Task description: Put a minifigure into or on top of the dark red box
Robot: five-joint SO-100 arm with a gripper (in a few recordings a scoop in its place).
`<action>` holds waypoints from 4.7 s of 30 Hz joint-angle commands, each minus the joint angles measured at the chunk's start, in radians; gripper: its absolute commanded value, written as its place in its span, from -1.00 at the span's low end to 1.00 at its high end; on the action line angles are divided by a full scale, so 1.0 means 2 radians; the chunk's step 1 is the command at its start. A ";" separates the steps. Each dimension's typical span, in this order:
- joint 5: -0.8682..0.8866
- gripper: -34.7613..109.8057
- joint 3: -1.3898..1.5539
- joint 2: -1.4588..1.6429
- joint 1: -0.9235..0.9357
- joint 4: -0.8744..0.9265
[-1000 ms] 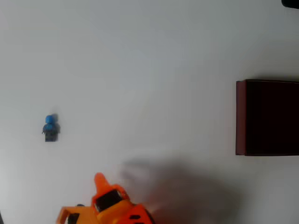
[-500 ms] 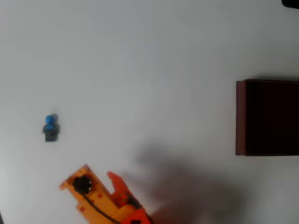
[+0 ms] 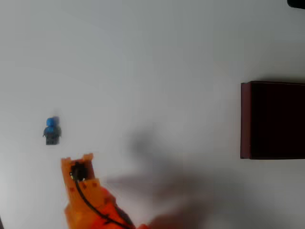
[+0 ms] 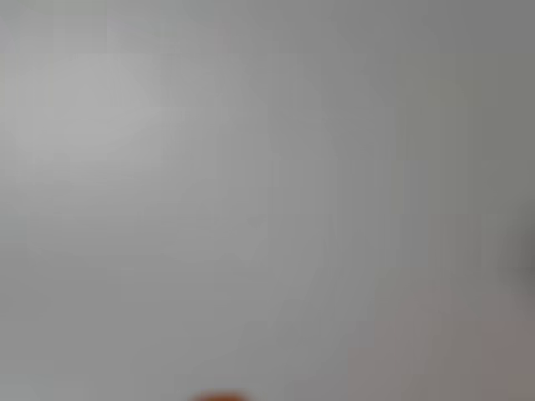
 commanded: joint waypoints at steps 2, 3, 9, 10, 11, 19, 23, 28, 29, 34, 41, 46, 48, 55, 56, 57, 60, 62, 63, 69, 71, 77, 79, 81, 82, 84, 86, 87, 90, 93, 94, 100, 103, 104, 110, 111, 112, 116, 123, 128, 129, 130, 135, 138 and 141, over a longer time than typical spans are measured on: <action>0.058 -0.25 -0.043 -0.085 -0.024 -0.032; 0.067 -0.24 -0.044 -0.100 -0.025 -0.041; 0.104 -0.23 -0.095 -0.193 -0.025 -0.054; 0.111 -0.23 -0.101 -0.207 -0.027 -0.060; 0.119 -0.23 -0.107 -0.222 -0.029 -0.067; 0.158 -0.21 -0.202 -0.341 -0.041 -0.081; 0.135 -0.21 -0.235 -0.378 -0.028 -0.081; 0.124 -0.22 -0.238 -0.403 -0.018 -0.105; 0.121 -0.22 -0.243 -0.413 -0.016 -0.111; 0.110 -0.22 -0.289 -0.466 -0.014 -0.104; 0.091 -0.23 -0.311 -0.492 -0.004 -0.107; 0.083 -0.23 -0.345 -0.531 -0.001 -0.105; 0.083 -0.22 -0.357 -0.544 -0.001 -0.105; 0.082 -0.22 -0.374 -0.568 0.001 -0.111; 0.084 -0.22 -0.378 -0.570 0.000 -0.111; 0.083 -0.22 -0.383 -0.574 0.000 -0.111; 0.080 -0.22 -0.400 -0.591 0.000 -0.109; 0.077 -0.22 -0.410 -0.603 0.002 -0.109; 0.077 -0.22 -0.413 -0.607 0.002 -0.109; 0.070 -0.22 -0.443 -0.629 0.003 -0.100; 0.061 -0.22 -0.449 -0.637 0.006 -0.098; 0.050 -0.23 -0.436 -0.644 0.013 -0.112; 0.042 -0.23 -0.432 -0.644 0.016 -0.119; 0.038 -0.23 -0.432 -0.646 0.019 -0.123; 0.038 -0.24 -0.432 -0.647 0.020 -0.124; 0.038 -0.24 -0.432 -0.647 0.021 -0.125; 0.036 -0.26 -0.430 -0.647 0.021 -0.127; 0.035 -0.27 -0.429 -0.647 0.022 -0.130; 0.025 -0.40 -0.421 -0.647 0.025 -0.140; 0.024 -0.45 -0.412 -0.645 0.027 -0.152; 0.025 -0.46 -0.409 -0.644 0.026 -0.155; 0.025 -0.51 -0.404 -0.640 0.026 -0.162; 0.020 -0.51 -0.408 -0.640 0.028 -0.156; 0.014 -0.51 -0.414 -0.640 0.030 -0.145; -0.093 -0.51 -0.446 -0.574 0.078 0.008; -0.124 -0.51 -0.449 -0.557 0.094 0.035; -0.161 -0.51 -0.449 -0.536 0.112 0.057; -0.302 -0.51 -0.440 -0.443 0.202 0.141; -0.553 -0.52 -0.337 -0.242 0.410 0.129; -0.699 -0.52 -0.355 -0.222 0.570 0.127; -0.716 -0.52 -0.355 -0.225 0.596 0.114; -0.732 -0.52 -0.355 -0.232 0.619 0.101; -0.785 -0.52 -0.367 -0.304 0.709 0.031; -0.805 -0.52 -0.397 -0.360 0.746 -0.002; -0.824 -0.52 -0.467 -0.442 0.769 -0.005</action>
